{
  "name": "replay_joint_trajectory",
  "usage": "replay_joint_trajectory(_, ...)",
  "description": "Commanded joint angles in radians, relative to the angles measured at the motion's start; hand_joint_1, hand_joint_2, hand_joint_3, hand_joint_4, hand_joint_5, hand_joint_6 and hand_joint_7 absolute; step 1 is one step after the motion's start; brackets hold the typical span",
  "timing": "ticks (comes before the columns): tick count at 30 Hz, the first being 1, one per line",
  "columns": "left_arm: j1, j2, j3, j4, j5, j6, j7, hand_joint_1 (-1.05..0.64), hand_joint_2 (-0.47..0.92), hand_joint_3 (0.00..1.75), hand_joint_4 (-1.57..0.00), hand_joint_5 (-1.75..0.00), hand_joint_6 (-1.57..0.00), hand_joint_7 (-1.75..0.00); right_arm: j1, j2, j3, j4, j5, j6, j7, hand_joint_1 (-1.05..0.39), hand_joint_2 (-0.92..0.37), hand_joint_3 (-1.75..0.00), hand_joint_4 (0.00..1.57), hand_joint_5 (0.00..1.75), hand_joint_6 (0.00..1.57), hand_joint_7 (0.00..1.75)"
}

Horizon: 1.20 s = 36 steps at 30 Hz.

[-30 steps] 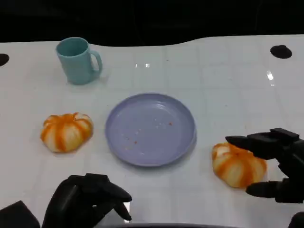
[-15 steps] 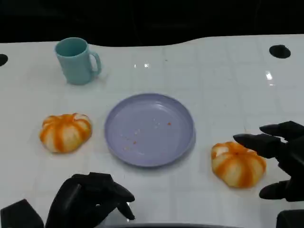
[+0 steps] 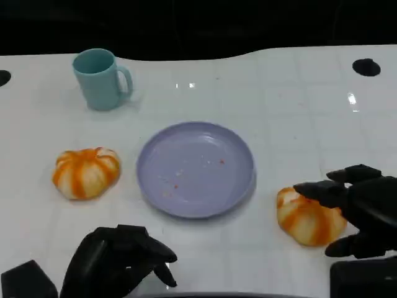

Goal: Grasp the bread from the table and place it into the plate.

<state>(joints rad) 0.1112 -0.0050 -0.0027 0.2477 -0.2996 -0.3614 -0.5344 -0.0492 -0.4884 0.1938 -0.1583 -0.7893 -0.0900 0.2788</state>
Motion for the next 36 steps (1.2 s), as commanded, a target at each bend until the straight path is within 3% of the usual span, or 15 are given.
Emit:
replay_joint_trajectory(1,0.010,0.009,0.004,-0.005,0.001,0.001,0.004,-0.98,0.92,0.02,-1.08,-1.16,-1.31,-0.48,-0.033,0.011,0.031,0.046,-0.019,0.015,-0.033,-0.41,-0.79,0.00,0.22,0.30,0.44,0.02)
replay_joint_trajectory(18,0.021,0.005,-0.005,-0.029,0.010,0.006,0.019,-1.00,0.92,0.02,-1.09,-1.14,-1.32,-0.48,-0.133,0.066,0.133,0.205,-0.039,0.141,-0.024,-0.38,-0.85,-0.01,0.33,0.22,0.48,0.01)
replay_joint_trajectory(22,0.025,0.006,-0.006,-0.038,0.007,0.012,0.019,-0.99,0.92,0.02,-1.09,-1.13,-1.31,-0.47,-0.164,0.078,0.154,0.269,-0.044,0.174,-0.024,-0.34,-0.84,-0.01,0.45,0.24,0.59,0.04)
replay_joint_trajectory(29,0.034,0.007,-0.007,-0.055,0.010,0.018,0.024,-1.00,0.92,0.02,-1.09,-1.11,-1.32,-0.45,-0.215,0.097,0.171,0.341,-0.015,0.220,0.000,-0.38,-0.87,-0.01,0.61,0.27,0.73,0.07)
replay_joint_trajectory(30,0.035,0.007,-0.008,-0.056,0.012,0.017,0.025,-0.99,0.92,0.02,-1.09,-1.11,-1.32,-0.44,-0.220,0.104,0.167,0.346,-0.005,0.227,-0.001,-0.37,-0.88,-0.01,0.67,0.32,0.78,0.08)
replay_joint_trajectory(32,0.036,0.006,-0.009,-0.057,0.012,0.016,0.025,-1.00,0.92,0.02,-1.09,-1.11,-1.32,-0.44,-0.235,0.115,0.155,0.362,0.024,0.243,0.002,-0.35,-0.91,-0.01,0.59,0.75,0.91,0.06)
replay_joint_trajectory(33,0.037,0.006,-0.009,-0.060,0.010,0.021,0.026,-1.00,0.92,0.02,-1.09,-1.11,-1.32,-0.44,-0.245,0.119,0.152,0.375,0.036,0.249,0.003,-0.34,-0.92,-0.02,0.58,0.87,0.96,0.07)
replay_joint_trajectory(34,0.038,0.005,-0.009,-0.063,0.008,0.026,0.026,-1.00,0.92,0.02,-1.10,-1.11,-1.32,-0.44,-0.253,0.121,0.151,0.386,0.045,0.251,0.001,-0.31,-0.92,-0.02,0.60,0.91,1.02,0.09)
replay_joint_trajectory(36,0.040,0.004,-0.010,-0.066,0.007,0.027,0.026,-0.99,0.92,0.02,-1.10,-1.11,-1.33,-0.44,-0.274,0.117,0.164,0.417,0.043,0.249,-0.007,-0.28,-0.92,-0.03,0.68,0.84,1.08,0.11)
